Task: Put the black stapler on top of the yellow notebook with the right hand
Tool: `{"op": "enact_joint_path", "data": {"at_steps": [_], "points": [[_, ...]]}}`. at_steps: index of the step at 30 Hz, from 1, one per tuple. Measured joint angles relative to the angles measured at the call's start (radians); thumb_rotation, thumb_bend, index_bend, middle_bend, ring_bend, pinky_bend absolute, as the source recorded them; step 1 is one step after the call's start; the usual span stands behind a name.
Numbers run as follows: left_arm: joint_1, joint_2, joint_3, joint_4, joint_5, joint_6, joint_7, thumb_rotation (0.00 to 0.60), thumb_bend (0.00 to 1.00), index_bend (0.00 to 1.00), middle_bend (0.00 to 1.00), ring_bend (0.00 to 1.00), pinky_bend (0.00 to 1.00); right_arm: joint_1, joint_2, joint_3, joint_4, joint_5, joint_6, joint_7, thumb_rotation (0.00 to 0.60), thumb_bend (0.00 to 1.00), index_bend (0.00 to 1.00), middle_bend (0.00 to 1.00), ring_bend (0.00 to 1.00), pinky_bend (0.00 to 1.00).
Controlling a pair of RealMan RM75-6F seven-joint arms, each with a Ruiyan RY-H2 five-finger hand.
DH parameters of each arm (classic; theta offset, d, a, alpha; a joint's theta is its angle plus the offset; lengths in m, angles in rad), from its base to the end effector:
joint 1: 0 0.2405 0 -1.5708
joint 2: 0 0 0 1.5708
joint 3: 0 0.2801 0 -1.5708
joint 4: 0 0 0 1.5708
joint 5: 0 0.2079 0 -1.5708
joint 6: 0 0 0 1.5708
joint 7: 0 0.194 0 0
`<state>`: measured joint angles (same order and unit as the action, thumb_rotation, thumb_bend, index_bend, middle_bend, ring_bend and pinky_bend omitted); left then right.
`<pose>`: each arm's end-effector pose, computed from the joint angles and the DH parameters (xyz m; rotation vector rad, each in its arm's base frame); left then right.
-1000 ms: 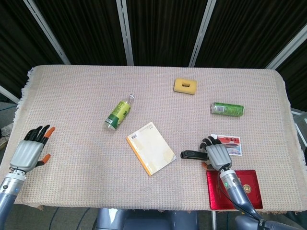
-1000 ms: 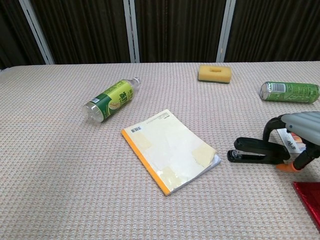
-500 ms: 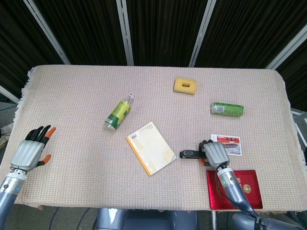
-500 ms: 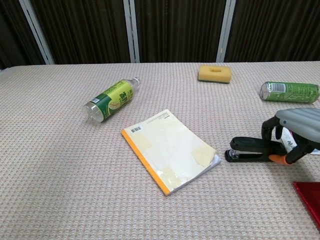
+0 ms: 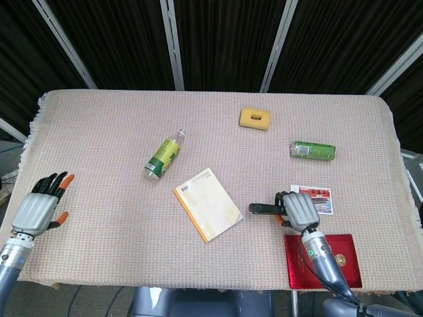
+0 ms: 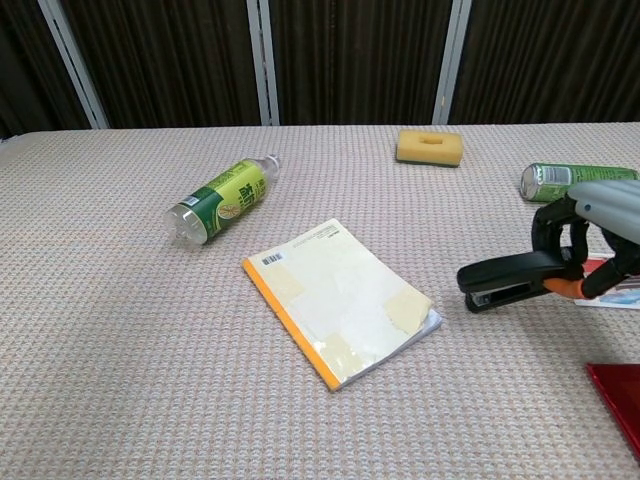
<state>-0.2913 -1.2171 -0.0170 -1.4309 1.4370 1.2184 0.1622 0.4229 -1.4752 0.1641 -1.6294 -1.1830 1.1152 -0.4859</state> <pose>-0.3428 0.2959 0.1099 -1.6688 -0.8016 -0.6502 -0.2364 -0.3340 0.0068 1.6770 -0.9766 0.7990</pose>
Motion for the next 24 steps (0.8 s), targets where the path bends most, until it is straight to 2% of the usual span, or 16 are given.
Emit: {"op": "enact_joint_path", "data": {"at_steps": [16,20,24], "points": [[-0.005,-0.006,0.003,-0.004,-0.001,-0.008,0.014,0.600,0.32,0.00,0.00,0.00,0.11,-0.036,0.161,0.037,-0.223,-0.028,0.057,0.183,0.600,0.38,0.68,0.50,0.53,0.76],[-0.008,-0.007,0.004,-0.006,-0.001,-0.011,0.017,0.600,0.32,0.00,0.00,0.00,0.11,-0.040,0.169,0.035,-0.274,-0.044,0.066,0.207,0.600,0.38,0.68,0.50,0.53,0.76],[-0.010,-0.007,0.007,-0.011,0.005,-0.013,0.018,0.600,0.32,0.00,0.00,0.00,0.11,-0.038,0.138,0.026,-0.302,-0.052,0.074,0.217,0.600,0.38,0.68,0.50,0.53,0.76]]}}
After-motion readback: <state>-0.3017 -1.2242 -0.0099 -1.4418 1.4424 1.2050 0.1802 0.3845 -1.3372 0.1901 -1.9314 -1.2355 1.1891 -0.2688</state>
